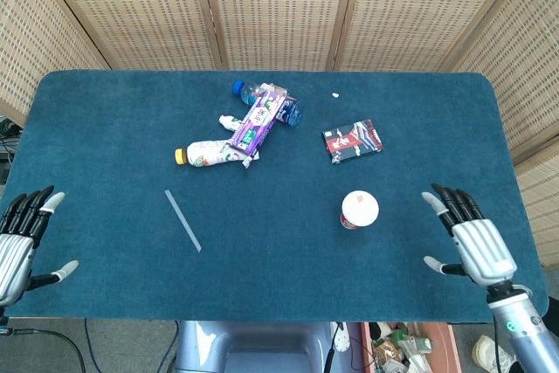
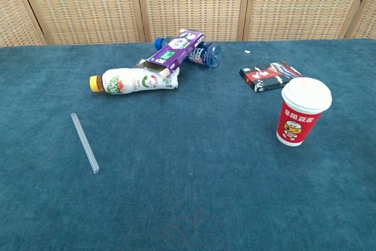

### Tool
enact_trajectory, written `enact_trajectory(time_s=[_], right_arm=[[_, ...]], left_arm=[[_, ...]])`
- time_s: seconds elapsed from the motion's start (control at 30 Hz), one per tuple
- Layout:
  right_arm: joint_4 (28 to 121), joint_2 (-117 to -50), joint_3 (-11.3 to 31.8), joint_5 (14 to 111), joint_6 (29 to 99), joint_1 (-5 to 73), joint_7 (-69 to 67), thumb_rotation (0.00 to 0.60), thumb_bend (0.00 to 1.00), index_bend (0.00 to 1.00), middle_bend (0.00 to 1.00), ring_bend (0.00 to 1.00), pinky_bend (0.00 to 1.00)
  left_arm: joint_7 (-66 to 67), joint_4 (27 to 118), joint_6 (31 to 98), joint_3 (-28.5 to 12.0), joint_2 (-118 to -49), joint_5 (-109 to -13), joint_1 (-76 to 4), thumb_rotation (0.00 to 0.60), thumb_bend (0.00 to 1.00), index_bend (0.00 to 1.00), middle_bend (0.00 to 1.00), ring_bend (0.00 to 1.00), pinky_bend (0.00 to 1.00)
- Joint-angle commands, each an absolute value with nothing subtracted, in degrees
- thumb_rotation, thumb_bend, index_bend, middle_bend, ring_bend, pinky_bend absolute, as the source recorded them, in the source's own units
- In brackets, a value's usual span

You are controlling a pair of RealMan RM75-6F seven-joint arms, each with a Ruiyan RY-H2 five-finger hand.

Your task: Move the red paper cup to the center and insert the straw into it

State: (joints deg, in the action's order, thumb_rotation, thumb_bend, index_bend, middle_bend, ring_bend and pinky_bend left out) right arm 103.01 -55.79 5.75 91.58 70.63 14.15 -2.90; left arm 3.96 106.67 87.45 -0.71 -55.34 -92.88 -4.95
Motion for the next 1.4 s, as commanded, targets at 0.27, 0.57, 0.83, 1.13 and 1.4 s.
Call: enact_trajectory(time_s=[0.27,0.57,0.83,1.13,1.4], right_arm=[[99.1,-57.7,7.1,87.3,53.6,26.5,-0.9,0.600,0.00,0.00,0.00,0.00,0.00],[97.4,-63.0,9.0,79.8,47.8,31.8,2.0,0.600,0.00,0.00,0.00,0.00,0.00],[93.3,-68.1,9.6,76.1,45.0,35.0,1.5,0.600,0.00,0.05,0.12,0.04,0.21],[84.8,-76.4,9.4,78.7,50.4,35.3,-1.7,0.600,0.15,0.45,0.47,0.40,0.50],[86.2,-75.8,8.3,83.6,52.6,36.4,-4.5,0.600,0.22,0.47,0.50,0.42,0.50]], left_arm=[[2.4,106.3,83.4,-1.7,-55.0,-89.2,-6.9,0.600,0.07,0.00,0.00,0.00,0.00],[0.5,105.9,81.0,-2.4,-54.4,-87.3,-8.3,0.600,0.07,0.00,0.00,0.00,0.00],[0.1,105.7,79.6,-2.8,-54.4,-85.5,-9.0,0.600,0.07,0.00,0.00,0.00,0.00],[0.7,105.6,77.8,-3.3,-54.8,-83.2,-10.0,0.600,0.07,0.00,0.00,0.00,0.00],[1.8,105.1,75.4,-3.9,-55.5,-80.5,-11.3,0.600,0.07,0.00,0.00,0.00,0.00]])
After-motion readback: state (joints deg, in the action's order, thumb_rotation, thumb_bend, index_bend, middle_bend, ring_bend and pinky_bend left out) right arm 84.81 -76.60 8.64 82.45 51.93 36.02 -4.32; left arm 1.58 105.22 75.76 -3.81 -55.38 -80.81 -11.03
